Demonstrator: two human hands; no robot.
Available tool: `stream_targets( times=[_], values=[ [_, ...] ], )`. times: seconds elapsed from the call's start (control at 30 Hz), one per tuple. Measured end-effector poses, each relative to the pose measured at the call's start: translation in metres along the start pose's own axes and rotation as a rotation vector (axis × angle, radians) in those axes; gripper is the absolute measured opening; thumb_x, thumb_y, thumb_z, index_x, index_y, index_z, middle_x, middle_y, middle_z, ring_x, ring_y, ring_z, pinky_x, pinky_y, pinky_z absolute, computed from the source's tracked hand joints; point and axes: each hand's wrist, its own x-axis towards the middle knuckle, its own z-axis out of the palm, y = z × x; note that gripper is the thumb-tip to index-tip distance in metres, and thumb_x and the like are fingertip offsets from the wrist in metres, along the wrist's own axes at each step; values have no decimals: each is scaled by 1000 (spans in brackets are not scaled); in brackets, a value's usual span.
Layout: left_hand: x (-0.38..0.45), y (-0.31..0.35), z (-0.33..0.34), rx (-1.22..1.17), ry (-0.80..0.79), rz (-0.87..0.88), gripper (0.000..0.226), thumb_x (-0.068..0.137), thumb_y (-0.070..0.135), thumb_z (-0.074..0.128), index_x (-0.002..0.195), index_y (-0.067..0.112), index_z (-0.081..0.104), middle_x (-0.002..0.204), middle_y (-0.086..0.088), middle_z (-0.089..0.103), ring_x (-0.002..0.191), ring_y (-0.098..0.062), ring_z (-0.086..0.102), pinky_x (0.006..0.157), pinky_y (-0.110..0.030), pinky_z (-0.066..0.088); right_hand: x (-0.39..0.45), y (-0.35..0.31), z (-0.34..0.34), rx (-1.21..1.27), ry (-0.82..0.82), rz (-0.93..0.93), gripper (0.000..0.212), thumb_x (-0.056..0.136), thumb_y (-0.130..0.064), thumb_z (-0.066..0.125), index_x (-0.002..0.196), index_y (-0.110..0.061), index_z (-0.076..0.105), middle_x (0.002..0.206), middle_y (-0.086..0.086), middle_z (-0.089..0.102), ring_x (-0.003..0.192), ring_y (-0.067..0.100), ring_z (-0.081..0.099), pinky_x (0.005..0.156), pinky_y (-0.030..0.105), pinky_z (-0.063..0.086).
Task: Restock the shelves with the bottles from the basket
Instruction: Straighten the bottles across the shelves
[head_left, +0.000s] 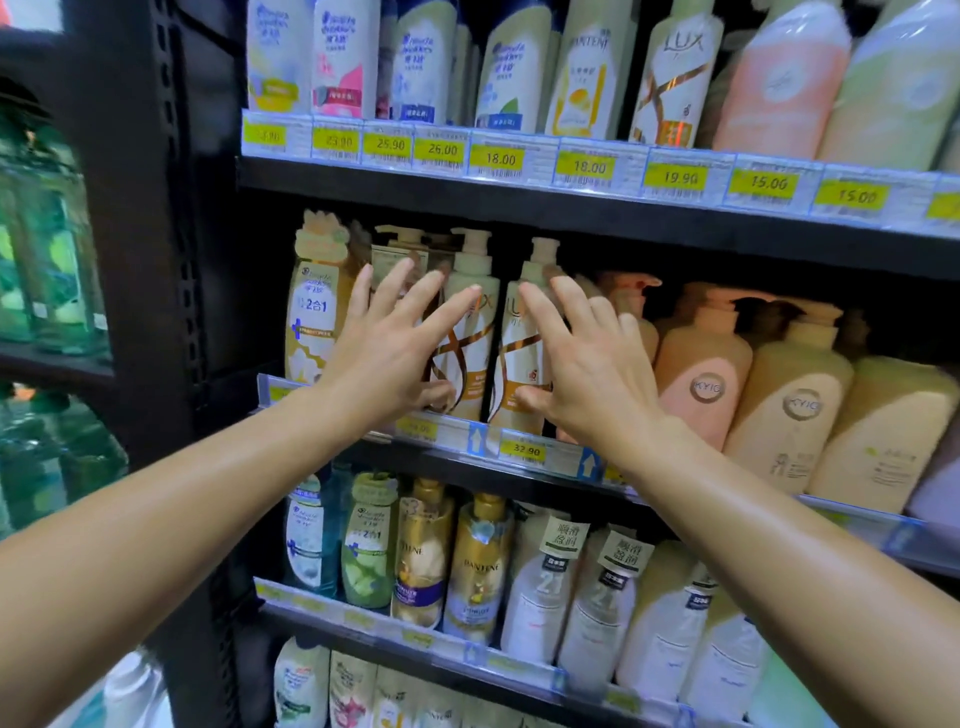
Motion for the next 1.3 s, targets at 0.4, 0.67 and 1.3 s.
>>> stream_targets(
  times=[0.4, 0.67, 1.3],
  values=[
    [5, -3, 13, 39, 84, 25, 111, 57, 62, 84, 150, 31, 31, 145, -11, 45, 141, -43, 27, 114, -69, 12, 2, -12, -3, 9, -34, 29, 101, 70, -41, 85, 150, -16, 29, 150, 11, 29, 119, 32, 42, 97, 42, 37],
    [6, -3, 13, 30, 77, 29, 108, 58, 61, 83, 148, 30, 34, 141, -10, 46, 140, -42, 28, 113, -69, 13, 4, -14, 0, -4, -28, 58, 98, 68, -36, 88, 145, -14, 33, 144, 11, 32, 107, 32, 46, 88, 43, 41],
    [-33, -91, -27, -160, 47, -225, 78, 80, 23, 80, 147, 6, 43, 152, -24, 37, 142, -44, 30, 118, -51, 25, 38, -60, -15, 125, 21, -161, 83, 83, -47, 68, 152, -18, 31, 157, 5, 28, 141, 28, 28, 118, 47, 17]
  ],
)
